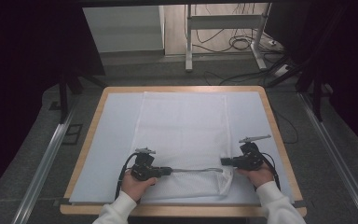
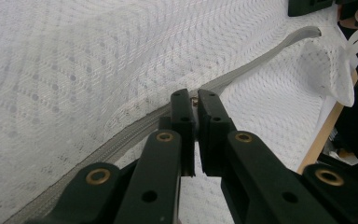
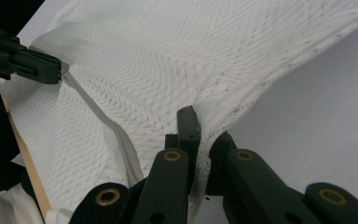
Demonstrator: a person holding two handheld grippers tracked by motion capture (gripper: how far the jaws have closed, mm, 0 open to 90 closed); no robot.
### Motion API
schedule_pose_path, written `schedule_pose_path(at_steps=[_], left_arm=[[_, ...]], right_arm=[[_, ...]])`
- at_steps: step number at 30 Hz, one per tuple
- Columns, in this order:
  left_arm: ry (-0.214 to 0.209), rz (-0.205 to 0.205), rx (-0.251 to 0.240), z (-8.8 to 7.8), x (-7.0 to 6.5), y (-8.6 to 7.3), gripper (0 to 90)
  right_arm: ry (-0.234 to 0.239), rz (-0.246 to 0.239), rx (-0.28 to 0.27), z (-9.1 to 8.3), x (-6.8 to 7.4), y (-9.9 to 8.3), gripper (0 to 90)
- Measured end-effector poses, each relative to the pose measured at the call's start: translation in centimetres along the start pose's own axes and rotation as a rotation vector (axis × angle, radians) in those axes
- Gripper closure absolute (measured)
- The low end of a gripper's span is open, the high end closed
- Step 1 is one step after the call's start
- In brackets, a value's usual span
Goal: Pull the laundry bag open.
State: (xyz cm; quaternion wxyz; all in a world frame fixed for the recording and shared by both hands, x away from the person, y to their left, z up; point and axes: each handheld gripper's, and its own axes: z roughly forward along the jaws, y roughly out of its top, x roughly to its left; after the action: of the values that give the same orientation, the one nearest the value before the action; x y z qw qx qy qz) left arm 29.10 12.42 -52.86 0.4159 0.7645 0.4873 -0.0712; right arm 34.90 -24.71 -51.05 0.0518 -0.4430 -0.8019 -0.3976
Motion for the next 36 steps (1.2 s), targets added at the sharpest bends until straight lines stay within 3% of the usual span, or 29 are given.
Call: schedule_pose_path(at_steps=[36], left_arm=[[0.038, -0.008, -0.001, -2.2, 1.9, -0.9, 86.9]], right_arm=[[-0.006, -0.003, -0.007, 0.0, 0.0, 0.0, 87.5]])
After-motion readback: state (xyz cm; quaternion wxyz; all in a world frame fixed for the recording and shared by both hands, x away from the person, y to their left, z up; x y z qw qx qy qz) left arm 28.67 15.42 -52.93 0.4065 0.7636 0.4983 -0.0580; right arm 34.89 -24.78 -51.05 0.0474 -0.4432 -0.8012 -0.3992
